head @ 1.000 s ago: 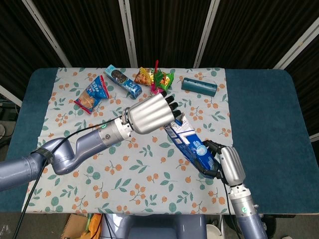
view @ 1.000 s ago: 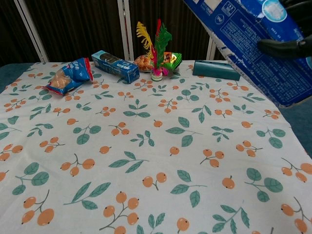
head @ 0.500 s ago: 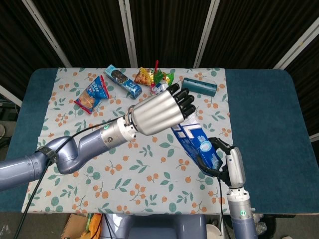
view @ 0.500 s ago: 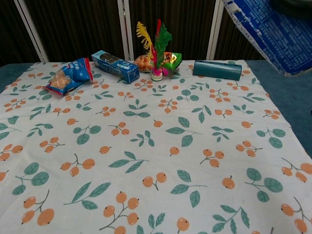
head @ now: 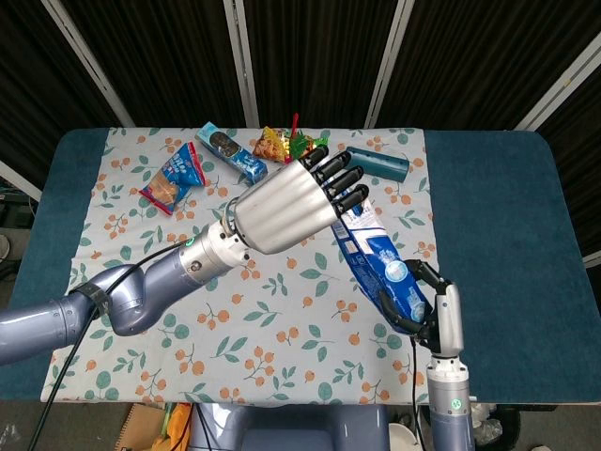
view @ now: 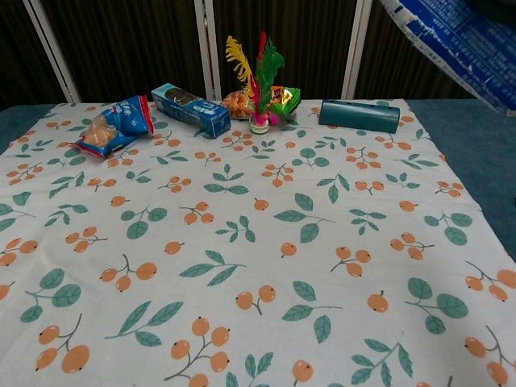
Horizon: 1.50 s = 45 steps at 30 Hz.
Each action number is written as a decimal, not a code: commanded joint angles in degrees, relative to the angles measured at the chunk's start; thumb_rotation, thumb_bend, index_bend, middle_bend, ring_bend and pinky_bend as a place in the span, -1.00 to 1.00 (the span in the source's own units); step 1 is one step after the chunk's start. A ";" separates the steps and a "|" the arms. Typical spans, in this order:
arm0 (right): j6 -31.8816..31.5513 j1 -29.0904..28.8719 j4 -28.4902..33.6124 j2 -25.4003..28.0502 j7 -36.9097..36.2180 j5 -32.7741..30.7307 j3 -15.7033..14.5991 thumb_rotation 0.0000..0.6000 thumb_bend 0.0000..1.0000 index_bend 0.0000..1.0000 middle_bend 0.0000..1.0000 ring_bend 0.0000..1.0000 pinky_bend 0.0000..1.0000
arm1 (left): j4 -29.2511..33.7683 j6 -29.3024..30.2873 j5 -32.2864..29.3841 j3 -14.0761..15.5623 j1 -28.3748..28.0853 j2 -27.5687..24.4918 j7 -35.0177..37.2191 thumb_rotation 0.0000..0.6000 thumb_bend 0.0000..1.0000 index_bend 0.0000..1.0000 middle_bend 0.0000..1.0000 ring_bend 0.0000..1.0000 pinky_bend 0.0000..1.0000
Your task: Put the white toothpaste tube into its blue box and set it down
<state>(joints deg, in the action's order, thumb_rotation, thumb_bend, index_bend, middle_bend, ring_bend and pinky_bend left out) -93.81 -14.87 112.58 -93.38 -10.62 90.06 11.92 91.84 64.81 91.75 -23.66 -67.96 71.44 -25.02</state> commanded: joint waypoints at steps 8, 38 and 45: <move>-1.17 0.75 0.58 -1.89 -3.39 -3.61 2.71 1.00 -0.06 0.18 0.24 0.19 0.29 | 2.71 5.52 -0.70 2.53 5.91 -1.28 2.32 1.00 -1.00 -0.22 -0.23 -0.29 -0.01; -8.34 0.71 9.00 -1.16 -14.53 -4.43 18.69 1.00 -0.05 0.18 0.24 0.19 0.29 | -11.33 24.36 -6.92 23.51 42.91 -3.05 20.89 1.00 -1.00 -0.26 -0.25 -0.29 -0.01; -13.76 1.03 10.20 -2.28 -16.19 0.53 21.08 1.00 -0.05 0.02 0.19 0.04 0.24 | -16.10 24.86 -7.64 26.11 48.23 1.00 24.44 1.00 -1.00 -0.26 -0.27 -0.30 -0.01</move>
<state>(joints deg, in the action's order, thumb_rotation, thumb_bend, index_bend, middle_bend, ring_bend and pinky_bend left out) -106.82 -13.93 122.68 -95.26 -26.40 89.87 32.63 76.59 89.56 84.33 1.87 -20.56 71.65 -1.33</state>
